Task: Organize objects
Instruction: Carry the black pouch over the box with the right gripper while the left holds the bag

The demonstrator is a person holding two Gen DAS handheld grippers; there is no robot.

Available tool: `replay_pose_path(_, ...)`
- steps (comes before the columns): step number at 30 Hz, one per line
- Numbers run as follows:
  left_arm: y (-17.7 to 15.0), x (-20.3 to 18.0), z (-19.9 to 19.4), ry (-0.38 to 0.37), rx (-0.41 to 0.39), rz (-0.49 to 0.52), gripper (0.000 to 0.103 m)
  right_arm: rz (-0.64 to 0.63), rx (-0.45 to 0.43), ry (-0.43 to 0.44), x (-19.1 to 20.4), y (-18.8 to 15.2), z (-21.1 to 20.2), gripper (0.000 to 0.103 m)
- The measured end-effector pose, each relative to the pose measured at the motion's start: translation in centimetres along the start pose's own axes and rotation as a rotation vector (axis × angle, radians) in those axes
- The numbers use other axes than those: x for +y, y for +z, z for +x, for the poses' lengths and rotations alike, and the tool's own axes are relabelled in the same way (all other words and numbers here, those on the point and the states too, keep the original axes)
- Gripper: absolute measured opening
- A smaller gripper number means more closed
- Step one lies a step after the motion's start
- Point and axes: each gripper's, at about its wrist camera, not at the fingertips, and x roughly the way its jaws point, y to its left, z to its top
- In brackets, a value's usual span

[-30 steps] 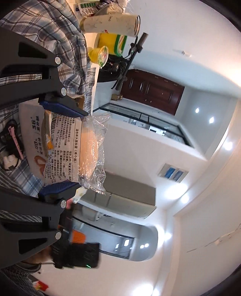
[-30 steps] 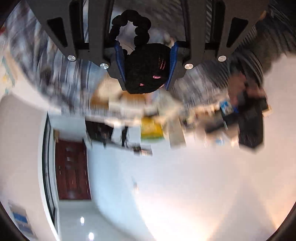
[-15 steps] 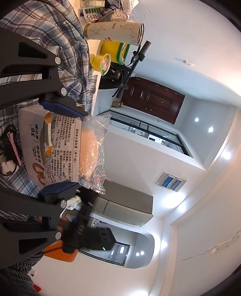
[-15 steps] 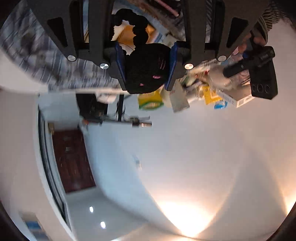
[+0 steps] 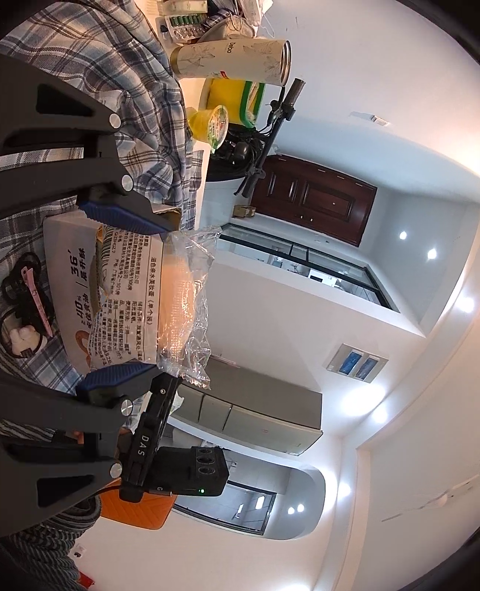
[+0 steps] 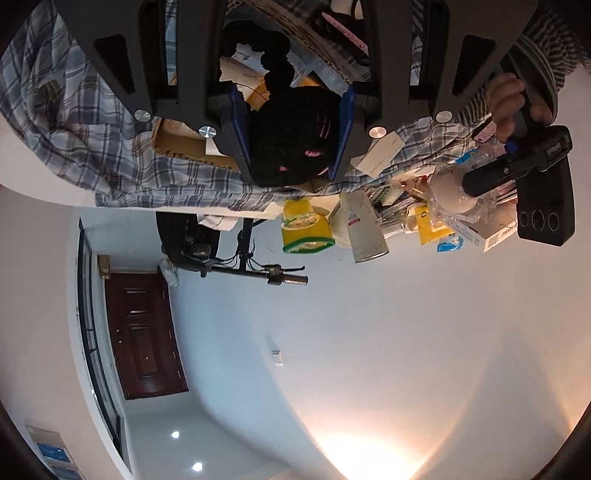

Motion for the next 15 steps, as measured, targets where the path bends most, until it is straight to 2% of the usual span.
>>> replay_pose_path(8, -0.1, -0.1, 0.0, -0.005, 0.001, 0.003, 0.064, -0.122, 0.101, -0.119, 1.2, -1.2, 1.3, 0.039)
replay_pose_path(15, -0.1, -0.3, 0.1, -0.005, 0.01, 0.006, 0.064, -0.125, 0.171, -0.12, 1.3, -1.9, 2.1, 0.039)
